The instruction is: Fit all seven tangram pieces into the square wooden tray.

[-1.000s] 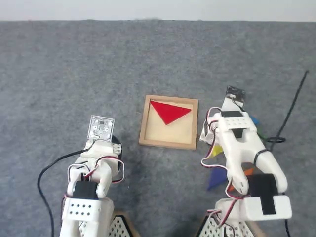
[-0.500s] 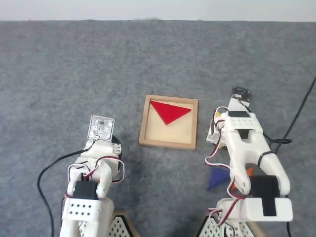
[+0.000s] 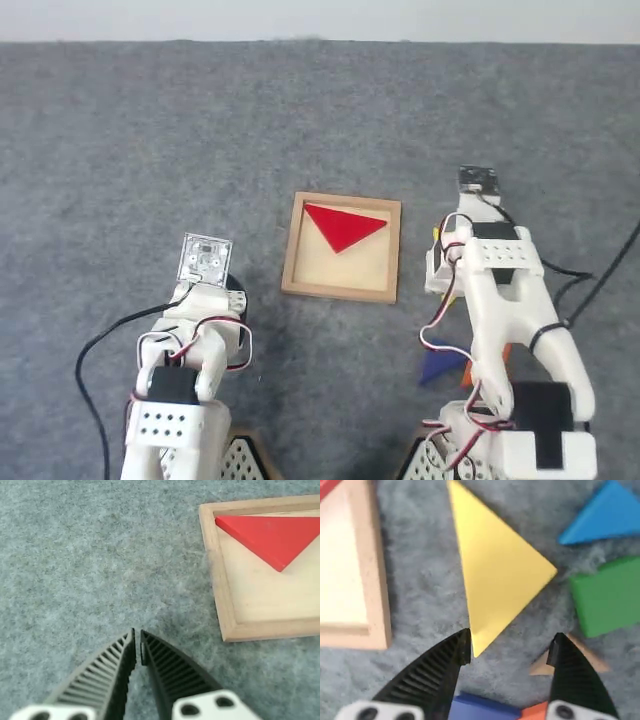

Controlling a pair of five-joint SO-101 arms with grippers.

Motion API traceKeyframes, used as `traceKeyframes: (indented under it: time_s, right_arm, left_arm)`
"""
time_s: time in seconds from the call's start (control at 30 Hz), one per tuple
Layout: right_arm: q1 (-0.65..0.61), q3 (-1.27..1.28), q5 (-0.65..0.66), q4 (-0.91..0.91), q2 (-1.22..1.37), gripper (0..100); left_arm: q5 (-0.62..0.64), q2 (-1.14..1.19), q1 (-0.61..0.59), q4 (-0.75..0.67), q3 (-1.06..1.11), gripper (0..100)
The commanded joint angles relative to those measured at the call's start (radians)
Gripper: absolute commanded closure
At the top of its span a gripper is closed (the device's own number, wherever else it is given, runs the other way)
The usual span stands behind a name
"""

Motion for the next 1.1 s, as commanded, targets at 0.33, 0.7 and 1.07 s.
traceKeyframes:
  time_s: [0.33,0.7,1.07]
  right_arm:
    - [-0.002,-0.359,0.054,0.01,0.364,72.8]
    - [-0.016,-0.414,0.063,0.012,0.437,72.8]
    - [-0.018,-0.488,0.276,0.012,0.441,66.5]
  left_arm:
    - [0.005,-0.014,-0.005,0.008,-0.008,98]
    - [0.005,-0.014,-0.005,0.008,-0.008,98]
    - [0.005,-0.014,-0.005,0.008,-0.008,98]
